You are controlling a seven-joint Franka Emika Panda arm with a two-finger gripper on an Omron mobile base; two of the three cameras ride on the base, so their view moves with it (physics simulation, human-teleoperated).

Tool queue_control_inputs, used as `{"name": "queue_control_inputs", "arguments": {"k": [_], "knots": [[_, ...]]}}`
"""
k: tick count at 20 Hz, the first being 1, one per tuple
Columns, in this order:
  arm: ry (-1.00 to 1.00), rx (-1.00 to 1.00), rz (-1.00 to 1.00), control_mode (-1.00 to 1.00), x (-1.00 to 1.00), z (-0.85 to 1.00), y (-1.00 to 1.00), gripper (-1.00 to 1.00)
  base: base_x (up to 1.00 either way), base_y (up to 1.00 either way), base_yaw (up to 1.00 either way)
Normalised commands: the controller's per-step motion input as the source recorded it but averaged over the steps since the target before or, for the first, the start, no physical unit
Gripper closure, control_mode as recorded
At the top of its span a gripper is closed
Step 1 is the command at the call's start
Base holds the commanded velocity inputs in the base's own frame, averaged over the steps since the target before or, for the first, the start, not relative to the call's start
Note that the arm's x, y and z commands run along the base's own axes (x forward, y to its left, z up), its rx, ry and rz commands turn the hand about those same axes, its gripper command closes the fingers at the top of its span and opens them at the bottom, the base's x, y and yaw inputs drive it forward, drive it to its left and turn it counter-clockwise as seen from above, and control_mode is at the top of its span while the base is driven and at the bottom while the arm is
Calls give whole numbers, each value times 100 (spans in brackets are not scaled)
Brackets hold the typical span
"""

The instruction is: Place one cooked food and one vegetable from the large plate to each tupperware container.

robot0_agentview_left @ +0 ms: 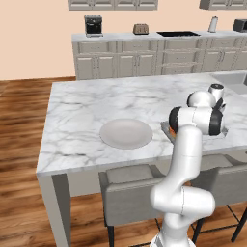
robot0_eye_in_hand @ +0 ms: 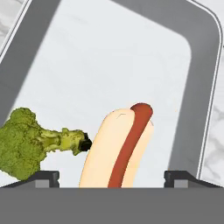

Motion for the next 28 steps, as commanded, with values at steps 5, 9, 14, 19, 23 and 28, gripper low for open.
{"name": "queue_control_inputs", "arguments": {"k": [5,9,14,19,23,28], "knots": [[0,-1,0,-100,1,4,2,-100,0,0,0],[0,-5,-4,-100,-26,45,26,-100,0,0,0],[-3,0,-1,-100,-95,54,100,-100,0,0,0],[-7,-1,-3,-100,-93,44,100,-100,0,0,0],[-6,0,0,-100,-66,25,100,-100,0,0,0],[-12,3,-9,-100,-72,32,100,-100,0,0,0]]}}
